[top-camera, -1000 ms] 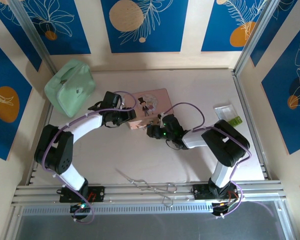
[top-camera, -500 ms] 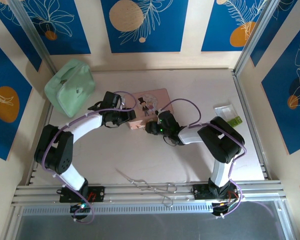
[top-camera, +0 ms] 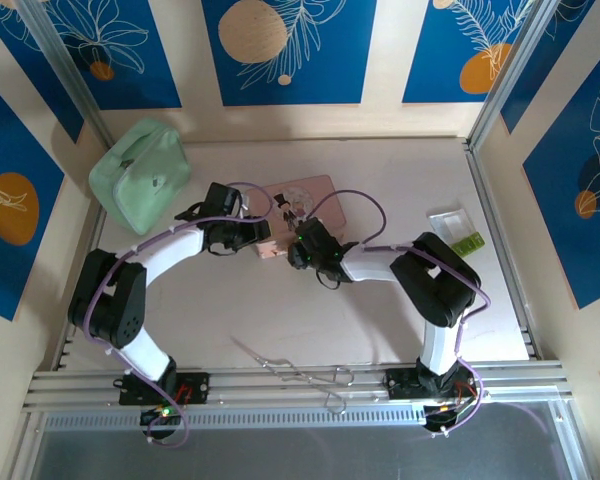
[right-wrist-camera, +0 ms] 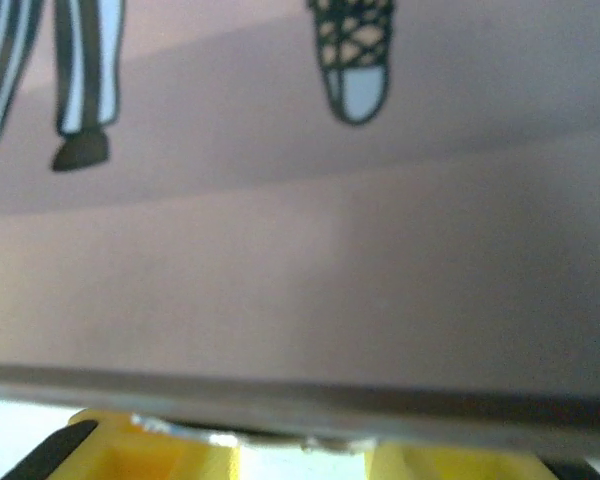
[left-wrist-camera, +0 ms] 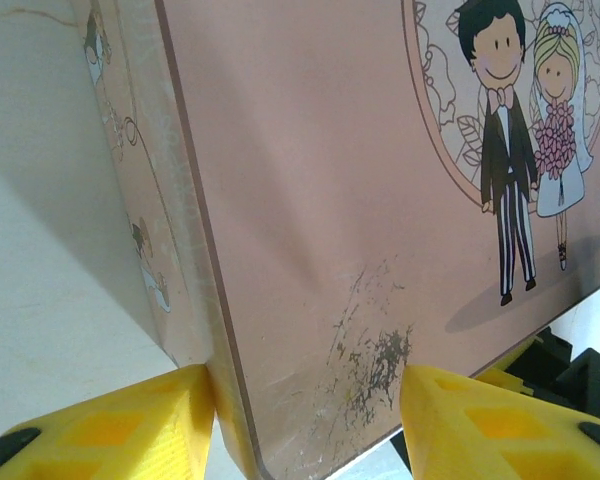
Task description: Unlock the padlock with the key
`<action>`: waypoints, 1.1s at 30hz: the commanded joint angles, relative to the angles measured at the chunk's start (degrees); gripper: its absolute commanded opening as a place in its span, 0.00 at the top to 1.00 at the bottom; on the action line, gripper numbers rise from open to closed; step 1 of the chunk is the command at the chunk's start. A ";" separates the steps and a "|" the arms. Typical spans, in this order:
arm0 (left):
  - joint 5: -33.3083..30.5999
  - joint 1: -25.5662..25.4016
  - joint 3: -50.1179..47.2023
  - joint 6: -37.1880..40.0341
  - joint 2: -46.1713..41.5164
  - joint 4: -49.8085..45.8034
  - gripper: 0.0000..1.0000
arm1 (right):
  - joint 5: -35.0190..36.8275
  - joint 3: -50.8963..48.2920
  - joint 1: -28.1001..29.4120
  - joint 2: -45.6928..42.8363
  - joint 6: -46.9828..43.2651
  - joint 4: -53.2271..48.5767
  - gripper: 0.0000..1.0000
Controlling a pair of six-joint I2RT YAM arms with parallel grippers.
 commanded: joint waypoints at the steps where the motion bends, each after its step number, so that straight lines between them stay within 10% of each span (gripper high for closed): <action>1: 1.95 0.39 0.27 0.97 -1.33 -0.48 0.48 | 5.13 4.69 1.33 2.15 3.89 -12.39 0.71; 21: 2.93 0.74 -0.18 1.39 -1.34 -0.16 0.49 | 6.04 20.89 2.66 8.27 17.34 -37.16 0.71; 33: 3.65 1.71 -0.31 2.04 -2.00 -0.71 0.49 | 4.10 12.89 3.19 1.22 5.47 -25.14 0.43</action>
